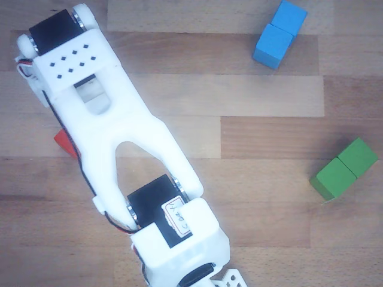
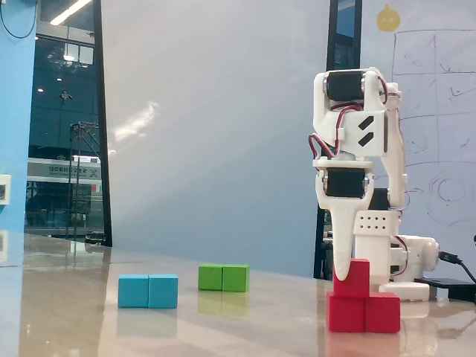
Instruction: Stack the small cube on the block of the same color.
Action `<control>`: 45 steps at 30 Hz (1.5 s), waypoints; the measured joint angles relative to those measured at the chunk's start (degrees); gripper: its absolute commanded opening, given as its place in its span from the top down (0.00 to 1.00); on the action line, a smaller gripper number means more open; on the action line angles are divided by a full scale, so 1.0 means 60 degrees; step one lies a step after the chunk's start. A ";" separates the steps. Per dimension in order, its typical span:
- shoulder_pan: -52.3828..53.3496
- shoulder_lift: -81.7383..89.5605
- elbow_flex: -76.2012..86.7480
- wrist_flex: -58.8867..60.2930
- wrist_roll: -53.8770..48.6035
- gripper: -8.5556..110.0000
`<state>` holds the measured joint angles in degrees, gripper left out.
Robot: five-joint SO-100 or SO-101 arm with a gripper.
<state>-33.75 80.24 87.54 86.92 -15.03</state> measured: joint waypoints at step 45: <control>0.6826 0.1128 0.0513 0.0659 -0.0659 0.77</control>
<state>7.21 87.01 90.62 90.88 -18.98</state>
